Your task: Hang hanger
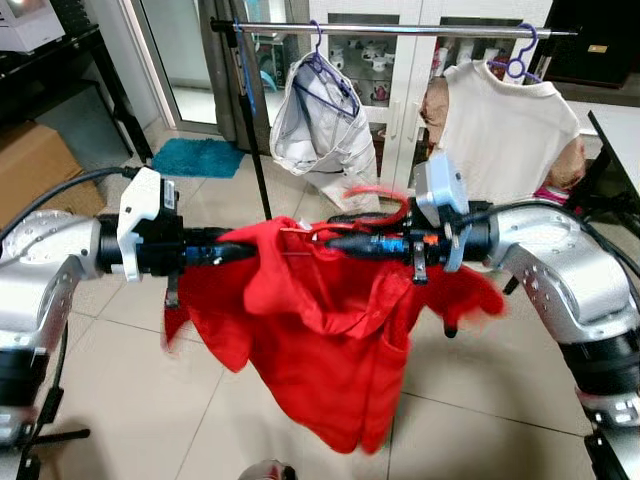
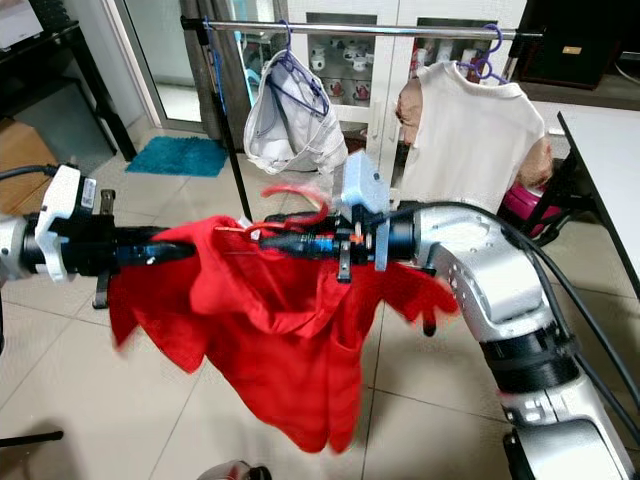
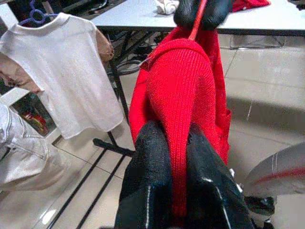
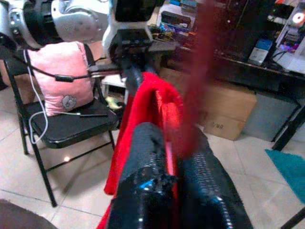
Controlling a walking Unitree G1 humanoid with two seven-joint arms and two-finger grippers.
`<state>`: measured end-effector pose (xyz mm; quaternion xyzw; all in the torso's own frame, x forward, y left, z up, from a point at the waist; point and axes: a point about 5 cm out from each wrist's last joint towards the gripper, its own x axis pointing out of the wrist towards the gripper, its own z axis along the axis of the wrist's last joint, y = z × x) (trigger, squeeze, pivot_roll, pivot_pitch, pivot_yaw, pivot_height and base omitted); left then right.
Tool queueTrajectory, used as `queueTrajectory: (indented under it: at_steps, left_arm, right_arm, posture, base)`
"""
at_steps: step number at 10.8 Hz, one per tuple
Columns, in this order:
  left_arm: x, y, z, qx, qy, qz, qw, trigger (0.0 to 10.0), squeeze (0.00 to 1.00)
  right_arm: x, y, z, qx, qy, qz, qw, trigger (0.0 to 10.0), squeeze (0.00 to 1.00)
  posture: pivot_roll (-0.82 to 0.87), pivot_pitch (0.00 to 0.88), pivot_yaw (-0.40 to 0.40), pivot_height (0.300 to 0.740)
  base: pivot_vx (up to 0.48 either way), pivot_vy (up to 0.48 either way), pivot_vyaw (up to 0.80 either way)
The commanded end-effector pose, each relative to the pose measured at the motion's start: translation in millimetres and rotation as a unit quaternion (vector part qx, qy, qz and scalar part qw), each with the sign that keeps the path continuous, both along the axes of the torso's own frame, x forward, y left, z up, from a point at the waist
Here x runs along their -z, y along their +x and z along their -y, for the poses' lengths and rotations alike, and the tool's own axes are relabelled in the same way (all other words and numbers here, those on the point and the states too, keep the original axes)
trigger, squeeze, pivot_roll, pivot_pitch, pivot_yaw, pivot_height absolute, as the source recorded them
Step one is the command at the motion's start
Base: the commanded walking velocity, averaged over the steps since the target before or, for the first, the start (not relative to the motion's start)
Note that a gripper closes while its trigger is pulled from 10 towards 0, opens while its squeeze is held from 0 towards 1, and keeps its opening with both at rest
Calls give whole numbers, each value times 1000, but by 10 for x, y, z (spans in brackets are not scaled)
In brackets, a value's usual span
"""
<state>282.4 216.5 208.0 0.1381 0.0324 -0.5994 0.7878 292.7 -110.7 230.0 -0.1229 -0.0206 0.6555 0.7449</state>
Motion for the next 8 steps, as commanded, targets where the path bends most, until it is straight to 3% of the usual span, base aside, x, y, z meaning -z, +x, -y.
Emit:
queueTrajectory:
  at_steps: [1, 2, 4, 5, 7, 8]
  left_arm:
    - [-148, -10, 15, 0, -26, 29, 999, 0, 0]
    - [-150, -19, 23, -6, -35, 29, 999, 0, 0]
    - [-166, -42, 29, -17, -53, 30, 998, 0, 0]
    - [-168, -58, 24, -21, -58, 29, 998, 0, 0]
    - [-157, -91, 13, -25, -62, 22, 998, 0, 0]
    - [-155, -98, 17, -25, -63, 21, 998, 0, 0]
  right_arm:
    - [-19, 0, -36, -11, -4, 7, 1000, 0, 0]
    - [-22, 7, -35, -13, -6, 8, 1000, 0, 0]
    - [-22, 21, -30, -7, -7, 7, 1000, 10000, 0]
    - [-29, 20, -17, -9, -4, 4, 1000, 10000, 1000]
    - [-67, 36, 84, -7, -7, 11, 1000, 10000, 961]
    - [-79, 36, 103, -8, -7, 11, 1000, 10000, 0]
  posture:
    - [-93, 0, 65, 740]
    - [-93, 0, 63, 740]
    - [-94, 0, 59, 740]
    - [-95, 0, 57, 740]
    - [-97, 0, 57, 740]
    - [-98, 0, 58, 740]
  base:
    - [0, 0, 0]
    - [0, 0, 0]
    - [0, 0, 0]
    - [0, 0, 0]
    - [0, 0, 0]
    - [0, 0, 0]
